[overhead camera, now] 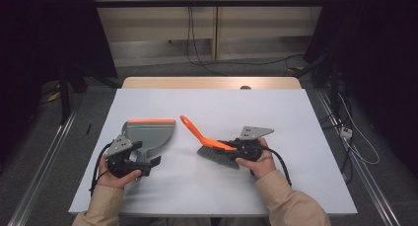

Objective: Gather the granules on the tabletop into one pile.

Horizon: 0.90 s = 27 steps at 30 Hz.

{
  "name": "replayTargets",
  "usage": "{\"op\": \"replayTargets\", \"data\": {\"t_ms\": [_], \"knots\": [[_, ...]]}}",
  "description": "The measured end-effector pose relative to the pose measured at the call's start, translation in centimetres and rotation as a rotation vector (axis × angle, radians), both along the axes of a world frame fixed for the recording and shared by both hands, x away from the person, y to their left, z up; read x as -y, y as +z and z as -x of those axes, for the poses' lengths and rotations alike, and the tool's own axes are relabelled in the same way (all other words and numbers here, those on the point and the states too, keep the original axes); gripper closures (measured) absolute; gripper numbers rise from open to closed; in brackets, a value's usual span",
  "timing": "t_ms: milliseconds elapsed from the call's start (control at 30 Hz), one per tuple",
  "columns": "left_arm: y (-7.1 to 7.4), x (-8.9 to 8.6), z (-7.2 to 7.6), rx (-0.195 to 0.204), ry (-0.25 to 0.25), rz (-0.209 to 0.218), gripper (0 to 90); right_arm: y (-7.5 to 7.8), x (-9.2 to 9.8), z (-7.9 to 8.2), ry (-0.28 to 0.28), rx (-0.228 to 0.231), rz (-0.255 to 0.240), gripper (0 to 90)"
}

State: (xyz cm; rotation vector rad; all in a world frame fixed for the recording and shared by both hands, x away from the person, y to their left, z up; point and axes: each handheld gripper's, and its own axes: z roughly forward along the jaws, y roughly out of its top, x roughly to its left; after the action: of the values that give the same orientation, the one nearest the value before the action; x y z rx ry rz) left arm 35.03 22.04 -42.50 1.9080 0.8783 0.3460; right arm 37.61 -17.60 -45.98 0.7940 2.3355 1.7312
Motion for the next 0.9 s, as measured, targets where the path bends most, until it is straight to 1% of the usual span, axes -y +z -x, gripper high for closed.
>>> {"op": "replayTargets", "data": {"t_ms": [33, 133, 200, 233, 300, 333, 400, 433, 467, 500, 533, 600, 633, 667, 700, 767, 800, 833, 867, 900], "knots": [[0.0, 0.0, 0.0, -0.003, -0.001, 0.002, 6.4, -0.1, 0.1, -0.3, 0.004, -0.005, -0.008, 71.2], [0.0, 0.0, 0.0, -0.003, -0.005, -0.005, 6.4, 0.0, 0.1, -0.8, 0.011, 0.007, -0.004, 71.2], [0.0, 0.1, 0.0, -0.002, -0.004, 0.0, 6.5, 0.1, 0.1, -1.0, 0.002, 0.018, 0.005, 71.2], [0.0, 0.1, 0.0, -0.001, -0.003, 0.001, 6.5, 0.1, 0.1, -1.2, 0.004, 0.011, -0.004, 71.3], [-0.1, 0.1, -0.1, 0.0, -0.004, 0.0, 6.5, 0.3, 0.2, -1.4, -0.01, 0.019, 0.001, 71.3], [-0.1, 0.1, -0.1, -0.001, -0.004, -0.001, 6.5, 0.3, 0.2, -1.5, -0.004, 0.016, -0.01, 71.2], [0.0, 0.1, -0.1, 0.0, -0.005, 0.001, 6.4, 0.5, 0.3, -1.4, -0.013, 0.027, -0.011, 71.2], [0.0, 0.0, 0.0, 0.0, -0.01, -0.004, 6.4, 0.7, 0.4, -1.3, -0.013, 0.024, -0.025, 71.3], [0.0, 0.1, 0.0, 0.0, -0.01, -0.004, 6.4, 0.9, 0.5, -1.2, -0.031, 0.028, -0.03, 71.2], [0.0, 0.1, 0.0, -0.001, -0.01, -0.001, 6.5, 1.2, 0.6, -1.0, -0.057, 0.04, -0.033, 71.2], [0.0, 0.1, 0.0, -0.001, -0.012, -0.001, 6.5, 1.6, 0.9, -0.9, -0.086, 0.04, -0.043, 71.2], [0.0, 0.1, 0.1, 0.001, -0.011, 0.004, 6.5, 2.3, 1.5, -0.5, -0.175, 0.05, -0.055, 71.2], [0.0, 0.1, 0.1, 0.004, -0.013, 0.001, 6.5, 2.6, 1.8, -0.3, -0.218, 0.062, -0.053, 71.2], [0.0, 0.1, 0.1, 0.005, -0.015, 0.001, 6.5, 2.8, 2.1, -0.1, -0.266, 0.082, -0.039, 71.2], [0.0, 0.2, 0.1, 0.004, -0.015, 0.002, 6.5, 2.9, 2.4, 0.2, -0.313, 0.086, -0.03, 71.2], [0.1, 0.2, 0.1, 0.003, -0.019, -0.001, 6.5, 2.7, 2.7, 0.7, -0.408, 0.11, -0.003, 71.2], [0.1, 0.3, 0.2, 0.003, -0.019, 0.004, 6.5, 2.5, 2.8, 0.9, -0.447, 0.113, 0.008, 71.2], [0.1, 0.4, 0.2, 0.005, -0.023, -0.002, 6.5, 2.3, 2.8, 1.1, -0.487, 0.124, 0.027, 71.2], [0.1, 0.4, 0.2, 0.006, -0.026, -0.004, 6.5, 1.7, 2.7, 1.3, -0.526, 0.12, 0.037, 71.2], [0.1, 0.5, 0.2, 0.008, -0.029, -0.006, 6.5, 1.4, 2.6, 1.4, -0.549, 0.116, 0.045, 71.2]]}}
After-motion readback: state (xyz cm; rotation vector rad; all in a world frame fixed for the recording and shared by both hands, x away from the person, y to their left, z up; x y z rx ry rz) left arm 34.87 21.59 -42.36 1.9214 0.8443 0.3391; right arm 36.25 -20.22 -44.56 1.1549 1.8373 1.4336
